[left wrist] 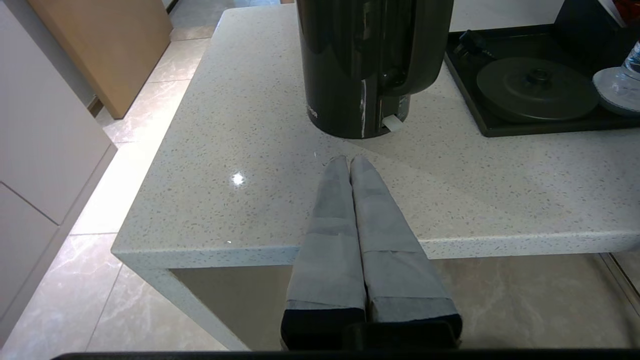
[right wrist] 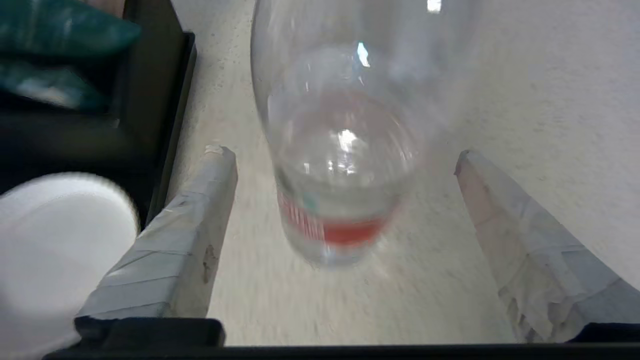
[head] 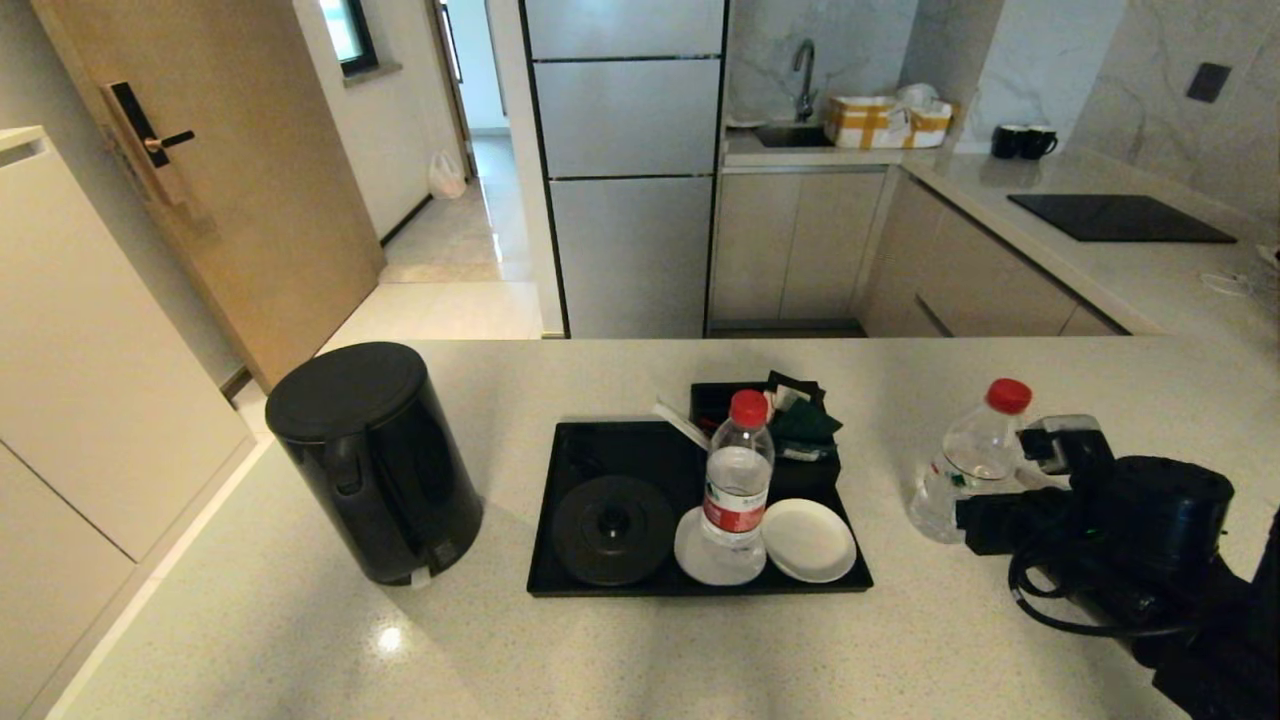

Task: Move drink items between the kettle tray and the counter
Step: Place it on the right, then return the bottled water to its original position

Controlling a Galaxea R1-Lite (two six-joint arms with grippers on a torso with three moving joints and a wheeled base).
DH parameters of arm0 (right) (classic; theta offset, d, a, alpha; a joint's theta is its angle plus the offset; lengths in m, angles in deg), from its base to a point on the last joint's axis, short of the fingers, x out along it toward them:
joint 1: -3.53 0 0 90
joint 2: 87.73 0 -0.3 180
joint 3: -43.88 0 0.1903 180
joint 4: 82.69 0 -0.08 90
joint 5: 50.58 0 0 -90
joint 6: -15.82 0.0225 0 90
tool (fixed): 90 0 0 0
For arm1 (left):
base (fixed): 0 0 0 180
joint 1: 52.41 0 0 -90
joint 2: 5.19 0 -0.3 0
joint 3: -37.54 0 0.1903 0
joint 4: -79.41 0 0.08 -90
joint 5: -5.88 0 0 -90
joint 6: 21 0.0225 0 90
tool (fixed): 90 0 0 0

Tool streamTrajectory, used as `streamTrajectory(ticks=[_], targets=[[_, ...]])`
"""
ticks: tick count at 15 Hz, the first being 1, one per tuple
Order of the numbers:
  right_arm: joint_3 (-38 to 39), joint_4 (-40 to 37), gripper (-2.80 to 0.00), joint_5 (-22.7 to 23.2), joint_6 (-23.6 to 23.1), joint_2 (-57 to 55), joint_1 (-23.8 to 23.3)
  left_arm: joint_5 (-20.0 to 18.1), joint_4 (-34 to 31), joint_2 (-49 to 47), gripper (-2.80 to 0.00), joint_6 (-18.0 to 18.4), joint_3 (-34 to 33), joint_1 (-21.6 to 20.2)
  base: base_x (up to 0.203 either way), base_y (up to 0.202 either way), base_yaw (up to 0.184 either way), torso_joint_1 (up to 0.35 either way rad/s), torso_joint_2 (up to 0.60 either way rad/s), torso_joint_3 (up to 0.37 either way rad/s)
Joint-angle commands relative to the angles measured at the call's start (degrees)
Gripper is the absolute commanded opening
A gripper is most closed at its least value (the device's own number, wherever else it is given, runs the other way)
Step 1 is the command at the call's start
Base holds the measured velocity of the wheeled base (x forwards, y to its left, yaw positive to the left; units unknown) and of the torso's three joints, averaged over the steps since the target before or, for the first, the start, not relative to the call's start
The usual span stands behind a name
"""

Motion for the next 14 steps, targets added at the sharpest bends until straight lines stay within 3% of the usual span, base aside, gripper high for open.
streamTrajectory(ticks=[1, 5, 7, 10, 11, 14], targets=[[2.9, 0.5, 0.00, 0.0, -0.1, 3.0, 0.0, 0.0, 0.0, -0.1, -2.80, 0.1, 0.0, 0.0, 0.000, 0.000, 0.000, 0.000, 0.00, 0.000], [12.1, 0.5, 0.00, 0.1, 0.1, 11.4, 0.0, -0.1, 0.0, -0.1, -2.80, 0.1, 0.0, 0.0, 0.000, 0.000, 0.000, 0.000, 0.00, 0.000], [12.9, -0.1, 0.00, 0.1, 0.1, 12.3, 0.1, 0.0, 0.0, -0.1, -2.80, 0.1, 0.0, 0.0, 0.000, 0.000, 0.000, 0.000, 0.00, 0.000], [13.0, -10.5, 0.00, 0.8, 0.4, 23.6, 0.7, 0.1, 0.0, -0.1, -2.80, -0.8, 0.0, 0.0, 0.000, 0.000, 0.000, 0.000, 0.00, 0.000], [12.9, -16.4, -2.80, 1.0, 0.6, 30.5, 1.0, 0.2, 0.0, -0.1, -2.80, -0.8, 0.0, 0.0, 0.000, 0.000, 0.000, 0.000, 0.00, 0.000], [11.6, -34.9, -2.80, 1.5, 2.3, 45.5, 1.6, 0.2, 0.0, -0.1, -2.80, -0.9, 0.0, 0.0, 0.000, 0.000, 0.000, 0.000, 0.00, 0.000]])
